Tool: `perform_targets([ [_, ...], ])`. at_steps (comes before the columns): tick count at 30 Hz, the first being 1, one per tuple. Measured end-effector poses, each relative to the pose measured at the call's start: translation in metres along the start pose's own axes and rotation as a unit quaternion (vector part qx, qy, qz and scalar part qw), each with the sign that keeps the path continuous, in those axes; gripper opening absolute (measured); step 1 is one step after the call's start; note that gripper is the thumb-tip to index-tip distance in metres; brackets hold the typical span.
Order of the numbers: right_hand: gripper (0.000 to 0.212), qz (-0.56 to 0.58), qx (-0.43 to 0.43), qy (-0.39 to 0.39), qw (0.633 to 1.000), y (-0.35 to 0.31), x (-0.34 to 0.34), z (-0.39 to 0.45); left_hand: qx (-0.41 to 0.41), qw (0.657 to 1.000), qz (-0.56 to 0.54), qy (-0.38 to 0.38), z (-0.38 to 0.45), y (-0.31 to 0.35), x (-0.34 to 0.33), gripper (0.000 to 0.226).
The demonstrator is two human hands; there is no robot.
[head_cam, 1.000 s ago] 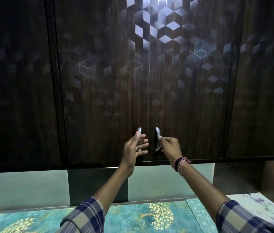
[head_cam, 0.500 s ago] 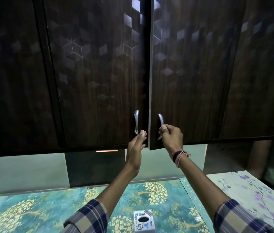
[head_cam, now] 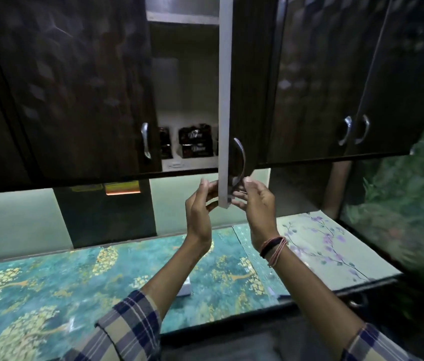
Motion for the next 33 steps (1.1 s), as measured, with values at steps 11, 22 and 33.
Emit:
perform_targets([
  [11, 0.051, 0.027, -0.065, 0.056, 0.996, -0.023, 0.157, 0.016, 0.025, 0.995, 0.022, -0.09, -0.093, -0.039, -0.114, 0.05],
  [22, 0.059, 0.083, -0.105, 0.058, 0.989, -0.035, 0.211, 0.056, 0.079, 0.98, 0.025, -0.184, -0.126, -0.051, -0.188, 0.049],
  [33, 0.055, 0.117, -0.241, 0.143, 0.953, 0.055, 0.212, 0.043, 0.101, 0.978, 0.033, -0.181, -0.1, -0.066, -0.168, 0.056],
])
Point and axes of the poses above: each hand's wrist, its own z-axis towards the middle knuckle, its own x-axis out of the back of the hand, y = z × x, the point moved 6 cm from there along z, towards the middle knuckle, and after that the axes turned 14 degrees about y, right-handed, at the moved point
